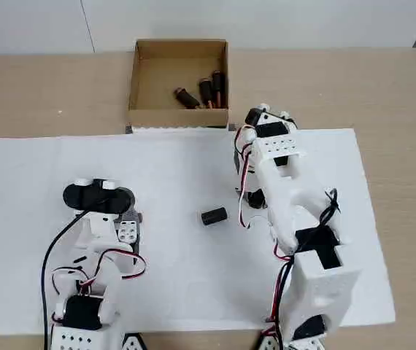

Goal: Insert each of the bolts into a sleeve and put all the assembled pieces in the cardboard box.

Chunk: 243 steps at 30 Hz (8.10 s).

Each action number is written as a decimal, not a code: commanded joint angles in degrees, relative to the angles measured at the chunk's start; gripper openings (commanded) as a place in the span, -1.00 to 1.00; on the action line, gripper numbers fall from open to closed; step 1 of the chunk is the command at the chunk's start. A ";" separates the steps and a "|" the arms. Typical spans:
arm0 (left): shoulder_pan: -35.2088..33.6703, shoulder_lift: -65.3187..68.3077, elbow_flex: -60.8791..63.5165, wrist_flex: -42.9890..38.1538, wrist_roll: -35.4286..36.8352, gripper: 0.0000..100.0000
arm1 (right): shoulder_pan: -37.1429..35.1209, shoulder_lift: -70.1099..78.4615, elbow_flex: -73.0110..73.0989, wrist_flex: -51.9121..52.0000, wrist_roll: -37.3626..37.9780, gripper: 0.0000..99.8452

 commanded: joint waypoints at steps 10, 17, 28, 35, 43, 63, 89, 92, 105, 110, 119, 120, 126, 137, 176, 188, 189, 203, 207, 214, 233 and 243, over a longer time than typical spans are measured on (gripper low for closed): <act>-0.18 -0.44 -0.22 0.09 -0.09 -0.99 | 0.31 -5.23 -4.66 2.07 -0.35 -0.99; 0.18 -0.44 -0.22 0.09 -0.35 -0.99 | 0.40 -17.01 -7.47 10.15 0.00 -0.99; -0.26 -0.44 -0.75 0.09 0.00 -0.99 | 0.48 -34.24 -7.12 15.96 -0.18 -0.99; -2.81 0.00 -14.02 7.47 4.57 -0.99 | 1.01 -38.99 -3.69 18.95 -0.44 -0.99; -2.81 5.54 -27.03 16.62 4.92 -0.99 | 1.80 -48.22 13.01 13.23 -0.44 -0.99; -5.54 55.91 -63.60 25.67 27.87 -0.99 | 1.80 -77.58 36.40 5.85 4.92 -0.99; -13.27 93.10 -81.45 34.81 46.33 -0.91 | 1.80 -92.00 54.07 -2.77 7.12 -0.99; -13.27 95.47 -81.45 34.99 46.59 -0.80 | 1.80 -92.00 54.07 -2.77 7.12 -0.99; -16.88 102.95 -81.45 30.07 46.59 -0.79 | 1.80 -92.00 54.15 -2.77 7.12 -0.99; -17.05 106.11 -81.45 29.27 46.59 -0.79 | 1.54 -91.91 54.15 -2.77 7.12 -0.99; -17.14 110.33 -81.45 24.88 46.59 -0.79 | 1.54 -91.91 54.15 -2.77 7.12 -0.99; -17.14 110.86 -81.45 24.88 46.59 -0.79 | 1.63 -91.91 54.15 -2.77 7.12 -0.99; -18.29 113.32 -81.45 23.56 46.59 -0.80 | 1.71 -91.91 54.15 -2.68 7.12 -0.99; -21.27 113.49 -81.45 21.54 46.42 -0.99 | 1.54 -91.91 54.15 -2.68 7.12 -0.99; -2.64 63.12 -72.04 22.51 24.62 -0.99 | 1.54 -112.13 50.46 6.20 23.91 -0.99; -1.32 36.31 -43.56 2.81 15.74 -0.99 | 1.45 -119.08 63.03 -4.35 26.99 -0.99; -1.32 34.90 -42.42 1.85 15.56 -0.99 | 1.45 -119.34 64.18 -5.85 28.04 -0.99; 1.76 13.98 -21.41 -11.43 15.56 -0.99 | -8.66 -123.21 83.60 -29.58 31.65 -0.99; 7.30 5.80 -15.52 -13.89 15.82 -0.99 | -13.05 -123.21 86.68 -33.89 34.02 -0.99; 10.46 -0.26 -11.21 -18.64 20.04 -0.99 | -18.42 -123.21 90.37 -40.92 38.68 -0.99; 16.97 -0.62 -11.21 -20.13 35.96 -0.99 | -24.40 -123.12 93.54 -44.88 42.37 -0.99; 21.54 -0.44 -10.86 -19.87 35.96 -0.99 | -24.40 -123.21 93.45 -44.97 45.36 -0.99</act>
